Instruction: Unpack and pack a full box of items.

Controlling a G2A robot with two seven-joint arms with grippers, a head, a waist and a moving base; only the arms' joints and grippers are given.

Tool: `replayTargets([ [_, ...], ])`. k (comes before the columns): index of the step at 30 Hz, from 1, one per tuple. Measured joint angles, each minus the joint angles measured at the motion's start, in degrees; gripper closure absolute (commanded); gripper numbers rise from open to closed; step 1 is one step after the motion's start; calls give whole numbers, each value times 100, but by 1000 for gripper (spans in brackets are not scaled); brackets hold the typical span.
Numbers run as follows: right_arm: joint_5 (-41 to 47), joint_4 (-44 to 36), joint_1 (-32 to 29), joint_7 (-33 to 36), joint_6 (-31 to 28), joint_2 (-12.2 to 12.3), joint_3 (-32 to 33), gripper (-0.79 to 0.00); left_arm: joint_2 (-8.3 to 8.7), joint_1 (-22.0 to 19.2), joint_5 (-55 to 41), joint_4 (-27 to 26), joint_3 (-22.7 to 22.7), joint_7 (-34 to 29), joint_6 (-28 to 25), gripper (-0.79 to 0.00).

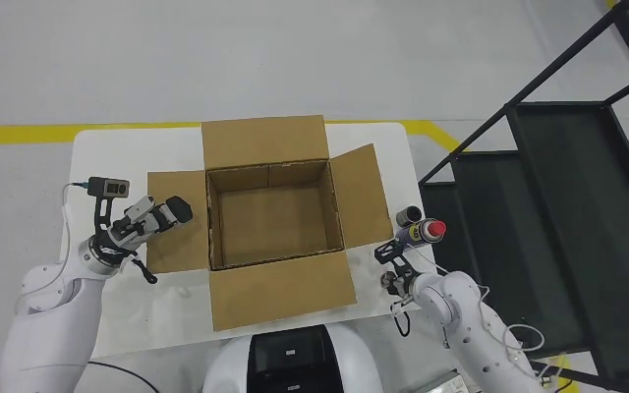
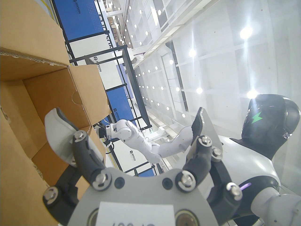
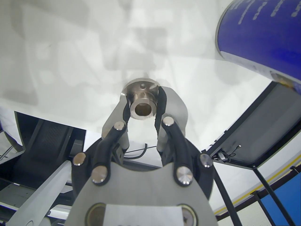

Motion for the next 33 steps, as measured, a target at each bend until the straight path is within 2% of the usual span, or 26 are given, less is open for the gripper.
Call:
replayTargets([
  [7, 68, -677, -522, -115, -86, 56, 305, -785, 0, 0, 0, 0, 0, 0, 0, -785],
  [11, 301, -1191, -1009, -17, -424, 116, 648, -785, 0, 0, 0, 0, 0, 0, 0, -785],
  [15, 532, -1324, -1178, 148, -746, 154, 820, -785, 0, 0, 0, 0, 0, 0, 0, -785],
  [22, 858, -969, -872, 144, -747, 146, 682, -785, 0, 0, 0, 0, 0, 0, 0, -785],
  [30, 742, -405, -405, 206, -572, 119, 301, -785, 0, 0, 0, 0, 0, 0, 0, -785],
  [31, 757, -358, -372, 205, -564, 117, 280, -776, 0, 0, 0, 0, 0, 0, 0, -785],
  [32, 783, -301, -331, 207, -553, 116, 259, -702, 0, 0, 0, 0, 0, 0, 0, -785],
  [33, 799, -258, -301, 209, -537, 115, 247, -677, 0, 0, 0, 0, 0, 0, 0, -785],
])
